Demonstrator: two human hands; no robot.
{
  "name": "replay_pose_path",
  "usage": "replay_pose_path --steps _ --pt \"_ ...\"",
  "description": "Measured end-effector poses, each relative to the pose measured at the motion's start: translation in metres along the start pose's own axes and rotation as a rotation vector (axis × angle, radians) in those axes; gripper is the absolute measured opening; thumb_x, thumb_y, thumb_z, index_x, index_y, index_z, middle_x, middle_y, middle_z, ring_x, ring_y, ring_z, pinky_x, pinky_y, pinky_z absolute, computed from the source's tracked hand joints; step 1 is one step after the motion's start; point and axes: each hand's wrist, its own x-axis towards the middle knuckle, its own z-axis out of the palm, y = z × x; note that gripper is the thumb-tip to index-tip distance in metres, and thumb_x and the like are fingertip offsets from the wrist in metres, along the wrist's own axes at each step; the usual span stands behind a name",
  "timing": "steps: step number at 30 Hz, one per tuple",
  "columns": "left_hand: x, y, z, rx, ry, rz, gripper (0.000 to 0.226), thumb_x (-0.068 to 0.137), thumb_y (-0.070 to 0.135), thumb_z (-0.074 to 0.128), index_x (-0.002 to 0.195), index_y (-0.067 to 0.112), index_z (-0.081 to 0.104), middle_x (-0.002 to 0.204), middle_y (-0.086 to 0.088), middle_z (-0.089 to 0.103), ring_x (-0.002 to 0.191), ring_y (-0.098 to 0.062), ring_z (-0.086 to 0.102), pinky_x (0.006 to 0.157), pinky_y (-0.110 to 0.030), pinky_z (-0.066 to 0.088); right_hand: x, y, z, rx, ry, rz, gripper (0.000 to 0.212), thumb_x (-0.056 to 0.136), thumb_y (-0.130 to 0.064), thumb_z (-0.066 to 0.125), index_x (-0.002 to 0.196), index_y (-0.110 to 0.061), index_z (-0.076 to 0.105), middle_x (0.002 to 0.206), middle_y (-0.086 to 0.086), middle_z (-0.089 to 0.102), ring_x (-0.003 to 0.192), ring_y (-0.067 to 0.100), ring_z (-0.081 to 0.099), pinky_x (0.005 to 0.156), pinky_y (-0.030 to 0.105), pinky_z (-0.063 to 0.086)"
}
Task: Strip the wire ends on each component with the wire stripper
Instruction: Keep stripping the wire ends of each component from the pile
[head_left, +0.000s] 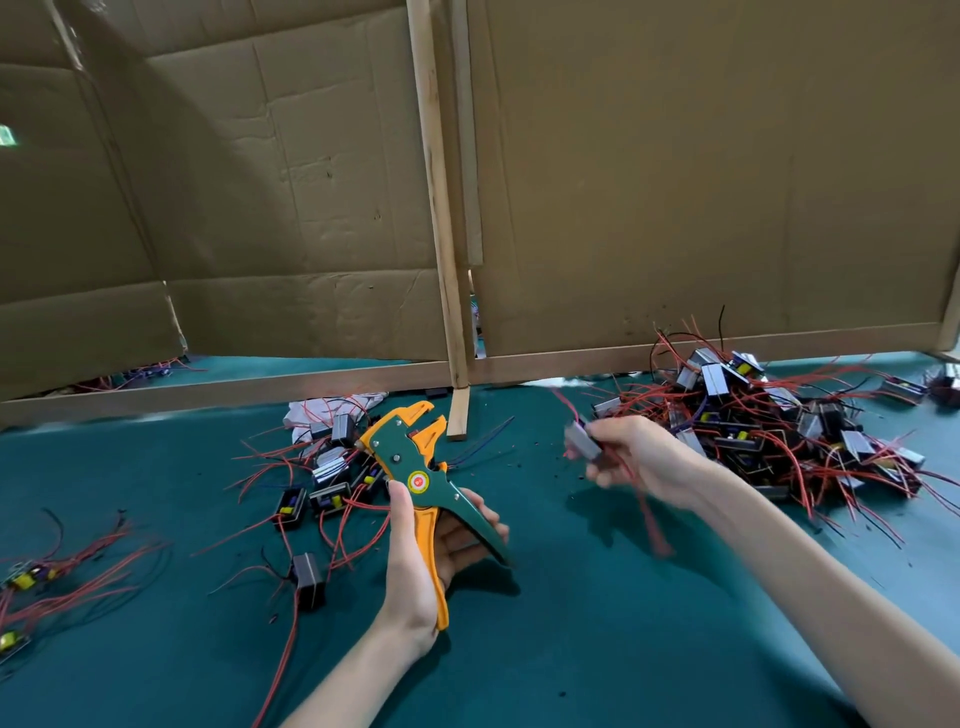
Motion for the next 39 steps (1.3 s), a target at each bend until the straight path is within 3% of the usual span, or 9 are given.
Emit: replay_pose_path --steps 5,10,20,25,28,31,34,36,39 --pt "0.001 -0.001 -0.001 -0.004 -0.004 0.004 0.08 0.083 0.071 0.027 0.083 0.004 0.071 0.083 -0.026 0.066 0.078 -0.04 0.068 0.071 -0.043 0.058 -0.005 0.008 -0.012 -1.094 -0.077 -0.08 0.017 0.095 -0.016 0.057 0.09 -0.008 0.072 0.089 0.009 0.068 0.081 0.017 0.056 0.073 0.028 0.041" --pt "0.004 -0.003 -0.004 -0.009 -0.004 -0.001 0.08 0.082 0.074 0.03 0.084 0.005 0.072 0.085 -0.026 0.066 0.081 -0.04 0.068 0.075 -0.046 0.057 -0.006 0.016 -0.002 -1.36 0.059 -0.215 0.034 0.094 -0.01 0.053 0.125 -0.018 0.064 0.125 0.003 0.059 0.121 0.025 0.046 0.1 0.034 0.036" --pt "0.001 -0.001 -0.001 0.003 0.002 -0.015 0.082 0.084 0.072 0.027 0.087 0.001 0.068 0.085 -0.026 0.065 0.08 -0.04 0.067 0.072 -0.043 0.057 -0.003 0.034 0.028 -1.089 0.058 -0.398 0.017 0.093 -0.018 0.061 0.098 -0.007 0.073 0.095 0.005 0.071 0.084 0.015 0.058 0.066 0.008 0.033" --pt "0.0 0.0 0.0 0.021 -0.015 -0.026 0.083 0.086 0.07 0.025 0.09 -0.002 0.066 0.085 -0.027 0.065 0.081 -0.042 0.066 0.07 -0.042 0.057 -0.004 0.042 0.023 -1.147 -0.01 -0.384 0.023 0.098 -0.019 0.055 0.095 0.001 0.067 0.108 0.004 0.039 0.106 0.019 0.048 0.091 0.016 0.029" --pt "0.0 0.001 -0.001 0.021 -0.049 -0.043 0.083 0.083 0.071 0.026 0.088 0.0 0.068 0.085 -0.027 0.065 0.081 -0.042 0.067 0.07 -0.041 0.057 -0.011 0.037 0.024 -1.151 -0.043 -0.376 0.024 0.1 -0.016 0.049 0.091 -0.002 0.066 0.103 0.007 0.051 0.097 0.022 0.052 0.087 0.022 0.036" --pt "0.001 0.003 -0.003 0.007 -0.112 -0.097 0.083 0.082 0.072 0.026 0.085 0.003 0.071 0.085 -0.025 0.065 0.08 -0.04 0.067 0.074 -0.045 0.057 -0.024 0.022 0.027 -0.719 -0.056 -0.251 0.025 0.1 -0.015 0.045 0.077 -0.014 0.055 0.077 0.002 0.062 0.07 0.021 0.05 0.065 0.029 0.039" --pt "0.001 0.005 -0.004 -0.052 -0.229 -0.197 0.084 0.08 0.075 0.029 0.086 0.002 0.071 0.083 -0.024 0.063 0.076 -0.038 0.065 0.076 -0.047 0.054 -0.034 0.01 0.027 -0.141 -0.177 -0.169 0.028 0.1 -0.01 0.037 0.072 -0.011 0.041 0.066 0.01 0.059 0.065 0.025 0.052 0.083 0.054 0.048" --pt "0.0 0.007 -0.004 -0.063 -0.296 -0.266 0.085 0.08 0.077 0.03 0.088 0.001 0.069 0.082 -0.023 0.062 0.075 -0.037 0.064 0.076 -0.048 0.053 -0.039 0.005 0.03 0.053 -0.245 -0.152 0.028 0.098 -0.012 0.037 0.07 -0.011 0.037 0.066 0.011 0.059 0.065 0.026 0.056 0.093 0.05 0.051" --pt "-0.002 0.004 -0.007 -0.029 -0.381 -0.369 0.087 0.079 0.08 0.036 0.091 0.0 0.068 0.085 -0.024 0.063 0.078 -0.038 0.065 0.077 -0.047 0.052 -0.045 0.002 0.037 0.27 -0.283 -0.091 0.028 0.089 -0.023 0.047 0.066 -0.011 0.038 0.073 0.017 0.066 0.068 0.03 0.064 0.074 0.039 0.059"
